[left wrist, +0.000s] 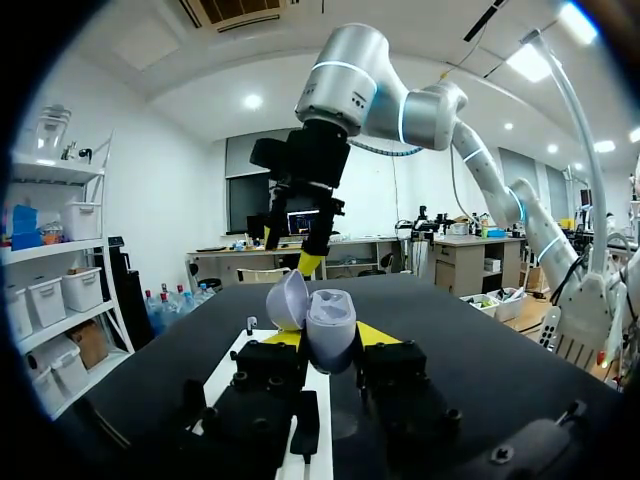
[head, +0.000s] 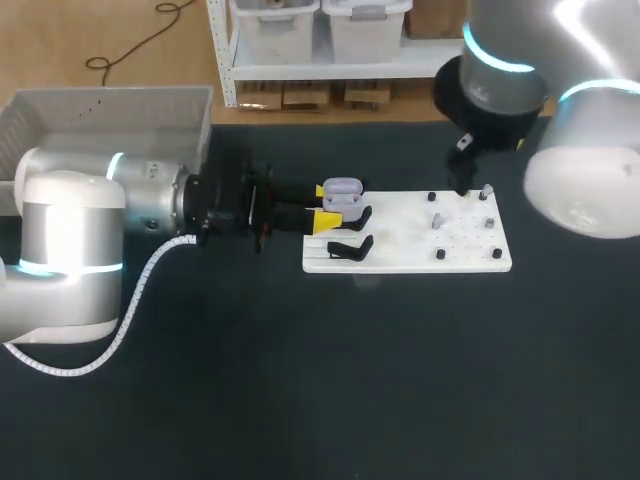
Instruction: Pick up each earbud case from the left stands, insert the matching earbuds, close the lid, and place the case in the box.
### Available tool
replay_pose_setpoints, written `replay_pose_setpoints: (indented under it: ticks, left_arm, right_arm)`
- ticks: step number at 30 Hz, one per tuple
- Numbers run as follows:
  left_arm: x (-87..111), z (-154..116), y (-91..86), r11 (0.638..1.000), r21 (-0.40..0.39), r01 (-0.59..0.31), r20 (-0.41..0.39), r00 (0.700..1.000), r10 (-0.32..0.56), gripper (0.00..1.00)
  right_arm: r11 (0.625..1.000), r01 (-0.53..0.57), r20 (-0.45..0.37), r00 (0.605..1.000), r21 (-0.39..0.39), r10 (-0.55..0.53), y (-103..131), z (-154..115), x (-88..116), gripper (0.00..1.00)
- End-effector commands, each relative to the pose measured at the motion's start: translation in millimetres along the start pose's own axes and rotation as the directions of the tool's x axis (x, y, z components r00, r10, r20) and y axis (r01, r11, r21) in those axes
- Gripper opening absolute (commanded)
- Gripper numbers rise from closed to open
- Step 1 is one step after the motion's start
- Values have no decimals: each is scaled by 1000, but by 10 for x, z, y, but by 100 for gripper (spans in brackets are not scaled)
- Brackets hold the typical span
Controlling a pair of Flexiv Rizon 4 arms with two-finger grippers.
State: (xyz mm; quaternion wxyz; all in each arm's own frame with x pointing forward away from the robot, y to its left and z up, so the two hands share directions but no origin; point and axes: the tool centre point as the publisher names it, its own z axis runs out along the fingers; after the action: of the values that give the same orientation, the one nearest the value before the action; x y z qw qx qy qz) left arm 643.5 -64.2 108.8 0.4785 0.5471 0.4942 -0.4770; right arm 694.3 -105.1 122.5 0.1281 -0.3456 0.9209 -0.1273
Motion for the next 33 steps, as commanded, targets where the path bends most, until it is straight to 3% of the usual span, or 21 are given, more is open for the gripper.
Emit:
replay_pose_setpoints:
  ticks: [1,5,14,17,25,33]
  left_arm:
    - [4,-2,-7,1000,-2,-2,1,1000,2,0]
    - [4,-2,-7,1000,-2,-2,1,1000,2,0]
    - [4,-2,-7,1000,-2,-2,1,1000,2,0]
    - [4,-2,-7,1000,-2,-2,1,1000,2,0]
    - [4,-2,-7,1000,-2,-2,1,1000,2,0]
    - [4,-2,-7,1000,-2,-2,1,1000,2,0]
  right_arm:
    - [1000,2,-53,999,-18,-3,-35,187,-87,100]
    - [999,-22,-70,997,-49,18,-100,315,-55,100]
    - [973,-208,-101,975,-104,198,-214,548,-25,100]
    - [966,-234,-100,970,-112,223,-213,607,-44,87]
    - [964,-213,-100,975,-159,199,-181,776,-61,73]
    - [963,-200,-104,978,-180,183,-205,932,-41,76]
